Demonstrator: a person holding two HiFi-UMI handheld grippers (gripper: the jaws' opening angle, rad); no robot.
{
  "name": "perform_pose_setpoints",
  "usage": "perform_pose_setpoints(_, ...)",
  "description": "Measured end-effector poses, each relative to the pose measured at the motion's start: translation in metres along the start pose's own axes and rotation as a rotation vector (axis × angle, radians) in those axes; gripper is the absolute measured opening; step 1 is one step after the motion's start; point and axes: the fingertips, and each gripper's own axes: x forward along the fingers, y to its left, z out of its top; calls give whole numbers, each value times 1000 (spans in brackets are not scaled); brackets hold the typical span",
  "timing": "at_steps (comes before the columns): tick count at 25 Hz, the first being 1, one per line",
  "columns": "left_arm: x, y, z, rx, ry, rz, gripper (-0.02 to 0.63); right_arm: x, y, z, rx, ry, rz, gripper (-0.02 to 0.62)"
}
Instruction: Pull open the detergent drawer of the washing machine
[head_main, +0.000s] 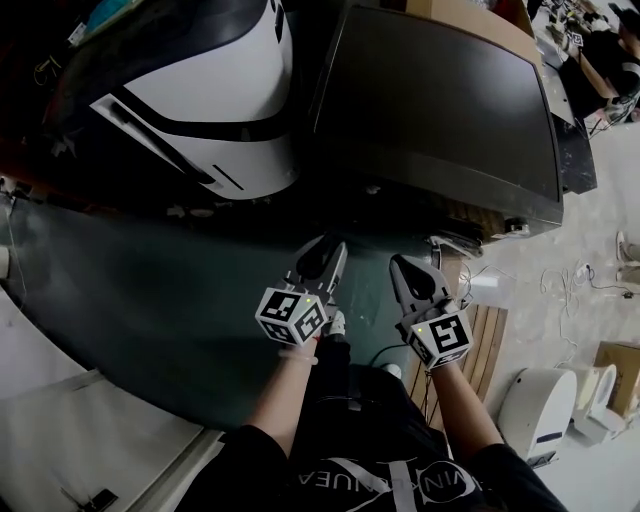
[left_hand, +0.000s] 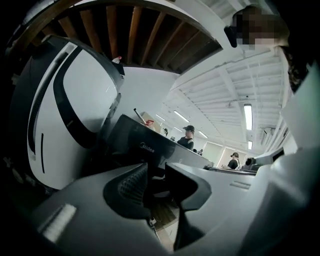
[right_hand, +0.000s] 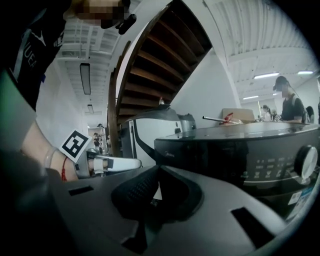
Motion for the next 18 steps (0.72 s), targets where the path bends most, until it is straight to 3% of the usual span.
perform_pose_setpoints(11, 50, 39, -11, -237, -58, -94, 101, 46, -9, -18, 70, 25, -46, 12)
perform_pose_setpoints(18, 78, 46, -14, -343, -94, -171, 121, 65, -12, -31, 81, 50, -44, 12)
